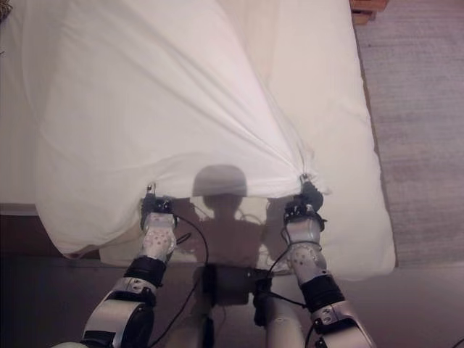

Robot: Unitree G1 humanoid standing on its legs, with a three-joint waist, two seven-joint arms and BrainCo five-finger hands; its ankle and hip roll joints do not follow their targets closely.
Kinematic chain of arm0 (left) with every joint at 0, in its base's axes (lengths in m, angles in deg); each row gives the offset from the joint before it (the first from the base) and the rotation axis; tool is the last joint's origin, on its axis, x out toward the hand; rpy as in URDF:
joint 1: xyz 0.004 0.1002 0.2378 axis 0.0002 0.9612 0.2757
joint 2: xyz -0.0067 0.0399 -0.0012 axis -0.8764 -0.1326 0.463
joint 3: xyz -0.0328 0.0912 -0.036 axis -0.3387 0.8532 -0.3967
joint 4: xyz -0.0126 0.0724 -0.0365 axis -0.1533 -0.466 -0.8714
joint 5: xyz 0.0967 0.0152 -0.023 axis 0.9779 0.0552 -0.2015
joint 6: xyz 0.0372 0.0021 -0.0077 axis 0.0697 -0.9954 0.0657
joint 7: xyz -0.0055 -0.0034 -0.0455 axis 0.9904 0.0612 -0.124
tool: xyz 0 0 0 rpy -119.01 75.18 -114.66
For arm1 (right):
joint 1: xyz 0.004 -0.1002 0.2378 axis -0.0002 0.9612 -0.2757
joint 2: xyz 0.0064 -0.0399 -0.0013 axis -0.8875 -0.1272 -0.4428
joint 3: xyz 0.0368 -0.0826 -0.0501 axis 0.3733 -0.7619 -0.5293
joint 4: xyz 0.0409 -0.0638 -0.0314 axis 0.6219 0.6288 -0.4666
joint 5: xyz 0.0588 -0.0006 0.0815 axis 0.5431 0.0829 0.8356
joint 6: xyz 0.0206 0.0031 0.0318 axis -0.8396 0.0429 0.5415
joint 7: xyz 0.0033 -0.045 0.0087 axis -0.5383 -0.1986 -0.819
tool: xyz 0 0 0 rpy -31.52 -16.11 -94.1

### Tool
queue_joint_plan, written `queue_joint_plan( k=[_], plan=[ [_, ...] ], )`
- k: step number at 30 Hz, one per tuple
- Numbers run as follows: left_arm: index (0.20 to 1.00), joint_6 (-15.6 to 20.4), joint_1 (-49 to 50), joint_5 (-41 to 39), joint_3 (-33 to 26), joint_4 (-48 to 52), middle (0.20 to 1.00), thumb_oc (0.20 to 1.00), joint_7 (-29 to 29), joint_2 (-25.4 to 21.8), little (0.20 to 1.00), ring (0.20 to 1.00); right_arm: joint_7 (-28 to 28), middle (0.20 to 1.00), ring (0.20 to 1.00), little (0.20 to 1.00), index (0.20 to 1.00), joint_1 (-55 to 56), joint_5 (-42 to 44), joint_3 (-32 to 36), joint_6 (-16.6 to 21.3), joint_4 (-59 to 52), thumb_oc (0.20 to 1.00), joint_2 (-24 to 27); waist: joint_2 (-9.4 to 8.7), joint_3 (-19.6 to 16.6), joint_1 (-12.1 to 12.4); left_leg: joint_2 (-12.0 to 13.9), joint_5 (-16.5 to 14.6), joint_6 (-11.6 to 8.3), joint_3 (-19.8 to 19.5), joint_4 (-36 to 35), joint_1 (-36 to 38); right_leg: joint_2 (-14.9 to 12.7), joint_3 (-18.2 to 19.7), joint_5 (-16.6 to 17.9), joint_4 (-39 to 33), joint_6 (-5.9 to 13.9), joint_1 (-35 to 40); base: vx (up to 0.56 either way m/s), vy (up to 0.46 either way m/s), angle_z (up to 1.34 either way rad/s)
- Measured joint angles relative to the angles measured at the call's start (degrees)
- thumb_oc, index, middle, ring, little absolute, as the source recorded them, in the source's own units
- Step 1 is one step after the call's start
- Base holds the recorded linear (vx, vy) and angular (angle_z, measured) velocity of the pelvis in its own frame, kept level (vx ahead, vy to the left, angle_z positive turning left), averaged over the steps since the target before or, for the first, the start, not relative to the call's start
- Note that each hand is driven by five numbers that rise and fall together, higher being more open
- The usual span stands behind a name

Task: Make the bed

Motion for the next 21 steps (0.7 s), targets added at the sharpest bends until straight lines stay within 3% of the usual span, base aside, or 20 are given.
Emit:
queue_joint_plan(
  k=[2,8,16,21],
  plan=[
    [0.200,-1.86,0.82,1.82,1.96,0.12,0.200,0.200,-3.23,-3.03,0.200,0.200,-2.44,0.200,0.200,0.200,0.200,-0.26,0.61,0.00,-1.00,3.67,0.200,-0.31,0.03,-0.02,0.00,-0.04,0.00,0.05,0.04,-0.21,0.84,-0.28,0.06,-0.01,-0.13,0.01,0.75,0.02,0.017,0.00],
    [0.200,-2.59,0.95,2.43,4.75,2.45,0.200,0.200,-7.42,-7.93,0.200,0.200,-5.98,0.200,0.200,0.200,0.200,-0.33,1.69,0.02,-2.83,6.91,0.200,-1.17,0.13,-0.18,0.26,0.21,0.02,0.21,0.51,-0.55,1.64,-0.27,0.61,-0.04,0.26,0.04,0.99,0.00,0.007,-0.04],
    [0.200,-3.16,7.28,2.22,5.21,9.12,0.200,0.200,-10.39,-7.77,0.200,0.200,-7.24,0.200,0.200,0.200,0.200,1.22,2.02,1.43,-6.07,8.94,0.200,-1.24,1.83,-0.82,0.95,-0.20,-0.72,0.90,-0.60,-0.89,5.77,-0.76,1.31,-1.09,0.73,0.12,5.30,0.00,0.041,0.09],
    [0.200,-3.10,11.65,2.19,4.70,12.61,0.200,0.200,-11.18,-5.20,0.200,0.200,-7.24,0.200,0.200,0.200,0.200,3.69,1.59,1.82,-7.95,10.35,0.200,-1.29,2.98,-1.17,1.73,-1.61,-1.55,1.20,-2.48,1.45,7.03,-2.72,1.22,-3.04,3.60,-0.26,7.35,-0.02,0.103,0.21]
  ],
)
